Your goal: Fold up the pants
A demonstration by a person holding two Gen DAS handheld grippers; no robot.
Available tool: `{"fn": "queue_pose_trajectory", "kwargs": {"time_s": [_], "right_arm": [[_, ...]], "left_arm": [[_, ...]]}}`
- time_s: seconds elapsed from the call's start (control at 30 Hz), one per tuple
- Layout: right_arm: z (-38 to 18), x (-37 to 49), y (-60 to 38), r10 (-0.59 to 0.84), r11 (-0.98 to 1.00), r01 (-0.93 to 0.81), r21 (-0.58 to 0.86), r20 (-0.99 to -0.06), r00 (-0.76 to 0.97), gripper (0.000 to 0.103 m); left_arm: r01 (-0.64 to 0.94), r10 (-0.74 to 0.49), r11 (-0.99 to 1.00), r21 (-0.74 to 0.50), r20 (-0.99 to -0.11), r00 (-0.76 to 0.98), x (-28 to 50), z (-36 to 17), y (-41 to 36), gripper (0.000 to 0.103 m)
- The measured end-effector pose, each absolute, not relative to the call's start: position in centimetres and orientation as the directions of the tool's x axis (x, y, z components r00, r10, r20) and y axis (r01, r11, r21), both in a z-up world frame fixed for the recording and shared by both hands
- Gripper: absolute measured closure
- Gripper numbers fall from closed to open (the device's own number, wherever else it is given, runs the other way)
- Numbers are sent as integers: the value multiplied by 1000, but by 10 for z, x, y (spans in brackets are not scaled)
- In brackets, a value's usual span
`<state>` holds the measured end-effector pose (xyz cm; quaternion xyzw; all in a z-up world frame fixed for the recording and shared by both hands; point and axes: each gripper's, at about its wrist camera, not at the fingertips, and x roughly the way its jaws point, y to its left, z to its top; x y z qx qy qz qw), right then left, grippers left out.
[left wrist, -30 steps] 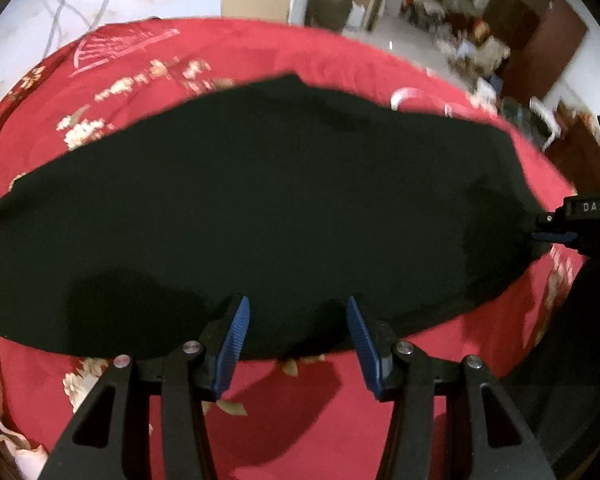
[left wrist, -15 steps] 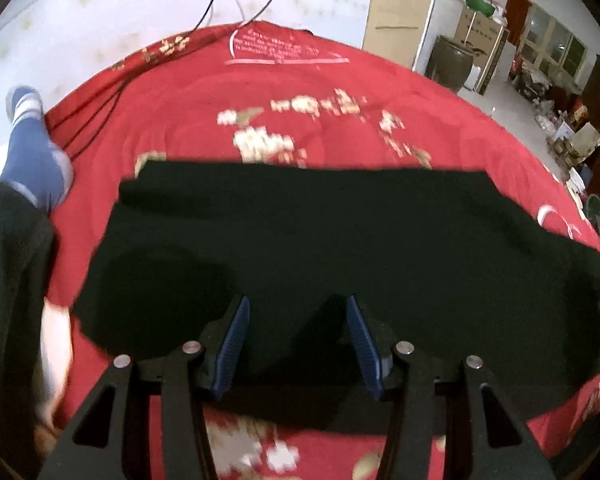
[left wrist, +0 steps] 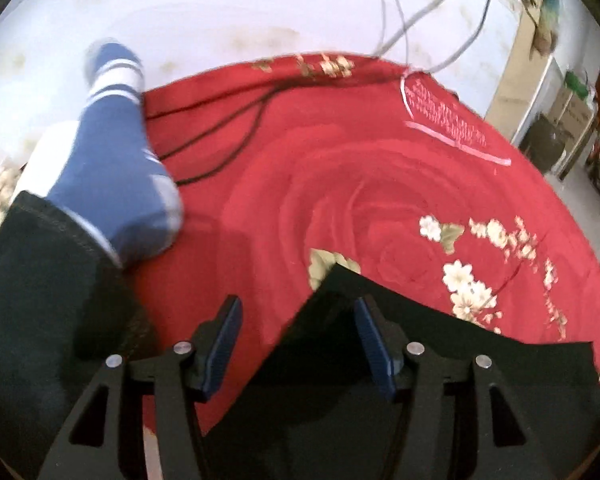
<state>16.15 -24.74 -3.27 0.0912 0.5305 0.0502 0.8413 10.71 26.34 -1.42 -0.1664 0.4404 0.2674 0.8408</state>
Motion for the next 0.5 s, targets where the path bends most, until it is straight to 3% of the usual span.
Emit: {"fn": "queue_pose_trajectory", "kwargs": {"time_s": [0.2, 0.37, 0.5], "right_arm": [[-26, 156, -237, 196, 978, -31, 204, -871, 451, 78], [-23, 148, -233, 190, 981, -55, 186, -869, 457, 78], [-32, 150, -237, 171, 984, -20, 178, -896, 410, 78]], "left_arm": [[-445, 183, 890, -100, -815, 550, 86, -2, 206, 42], [-227, 90, 973, -44, -832, 547, 90, -10, 131, 42], [-153, 46, 988, -31, -880, 474, 81, -27, 96, 42]]}}
